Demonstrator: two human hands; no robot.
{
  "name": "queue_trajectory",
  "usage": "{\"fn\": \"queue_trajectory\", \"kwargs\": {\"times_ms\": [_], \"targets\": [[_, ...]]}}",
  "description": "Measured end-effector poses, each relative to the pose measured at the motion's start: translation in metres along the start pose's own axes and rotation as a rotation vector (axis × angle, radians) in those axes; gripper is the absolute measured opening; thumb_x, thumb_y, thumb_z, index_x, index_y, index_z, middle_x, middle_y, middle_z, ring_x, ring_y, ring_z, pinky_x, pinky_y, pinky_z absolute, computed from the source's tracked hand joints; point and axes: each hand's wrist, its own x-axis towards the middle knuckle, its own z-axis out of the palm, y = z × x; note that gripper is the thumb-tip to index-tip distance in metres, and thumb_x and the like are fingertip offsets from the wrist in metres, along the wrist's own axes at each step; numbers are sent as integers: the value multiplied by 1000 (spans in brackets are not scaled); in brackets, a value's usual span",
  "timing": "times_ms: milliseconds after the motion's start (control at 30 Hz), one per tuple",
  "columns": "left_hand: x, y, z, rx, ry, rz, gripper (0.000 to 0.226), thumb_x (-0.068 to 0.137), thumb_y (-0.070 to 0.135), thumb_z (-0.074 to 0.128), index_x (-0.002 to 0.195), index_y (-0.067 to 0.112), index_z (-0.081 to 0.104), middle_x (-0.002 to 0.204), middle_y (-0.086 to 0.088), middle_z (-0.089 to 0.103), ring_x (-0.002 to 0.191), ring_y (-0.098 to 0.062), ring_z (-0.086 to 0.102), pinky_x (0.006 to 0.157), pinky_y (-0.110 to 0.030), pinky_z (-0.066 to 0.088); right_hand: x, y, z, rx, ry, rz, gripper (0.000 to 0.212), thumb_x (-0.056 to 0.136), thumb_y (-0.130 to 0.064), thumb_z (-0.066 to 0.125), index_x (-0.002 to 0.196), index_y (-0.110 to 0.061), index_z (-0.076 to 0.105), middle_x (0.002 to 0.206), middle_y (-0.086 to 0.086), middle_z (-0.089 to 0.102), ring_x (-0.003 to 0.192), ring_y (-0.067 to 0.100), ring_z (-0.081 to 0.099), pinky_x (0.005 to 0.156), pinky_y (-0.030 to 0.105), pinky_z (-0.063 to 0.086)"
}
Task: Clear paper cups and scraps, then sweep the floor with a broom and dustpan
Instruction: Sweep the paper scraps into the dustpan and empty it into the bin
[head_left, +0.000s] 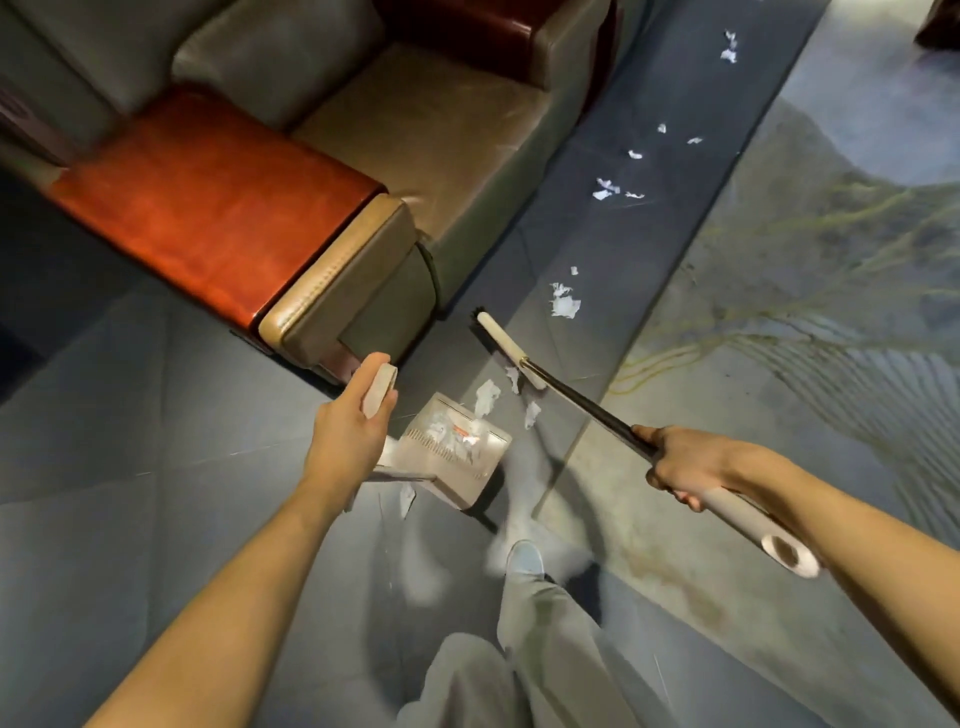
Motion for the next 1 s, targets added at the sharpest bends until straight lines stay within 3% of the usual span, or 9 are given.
{"fn": "queue_trajectory", "kwargs": {"times_ms": [100,200,333,467,567,667,733,800,1000], "targets": [[24,6,1,29,-22,26,32,99,31,50,128,45,49,103,-9,62,80,-15,52,69,-25,39,17,-9,1,-60,0,32,71,81,-1,40,148,-20,28,56,7,56,39,17,50,46,26,48],[49,12,5,69,-43,93,34,98,30,53,130,41,50,108,-3,63,91,-17,56,67,-16,37,31,-18,22,57,-84,100,61,85,-1,44,143,-15,36,55,5,52,39,15,48,45,25,46],[74,14,6,104,-85,151,32,97,30,54,126,44,50,105,-4,63,90,-21,58,74,-26,42,24,-39,59,86,-176,110,63,82,-10,51,141,-25,37,64,1,53,52,16,52,51,27,47],[81,13,1,143,-113,350,21,98,25,51,107,43,49,77,15,58,72,2,56,55,-6,39,1,-48,67,165,-233,134,64,79,-8,47,141,-23,40,61,3,53,45,14,49,47,23,44],[80,8,-9,92,-124,396,17,98,24,51,112,34,51,79,27,58,72,10,55,56,1,36,-19,-50,60,322,-231,149,59,81,-1,45,136,-22,45,55,0,49,40,12,43,43,20,40],[80,3,-19,97,-158,365,27,97,32,50,124,27,52,75,21,57,68,-2,60,57,-5,43,-39,-57,65,317,-183,118,67,81,-3,46,141,-32,38,56,2,49,39,13,43,42,20,40],[77,2,-25,108,-188,311,37,97,35,50,132,25,50,87,7,61,73,-12,60,68,-24,55,-48,-61,76,282,-141,117,73,82,-5,47,146,-36,31,57,3,50,39,13,45,42,20,42],[72,-2,-31,136,-202,270,41,97,35,49,137,24,47,106,-4,63,88,-21,61,81,-39,56,-52,-63,88,331,-109,127,76,82,-4,47,148,-36,27,50,1,49,39,14,45,41,21,42],[32,-30,-57,52,-198,231,40,98,34,49,139,29,46,126,-1,59,109,-23,58,95,-39,50,-67,-63,133,461,-48,151,79,81,3,46,149,-33,25,43,-1,45,36,13,41,38,20,39]]}}
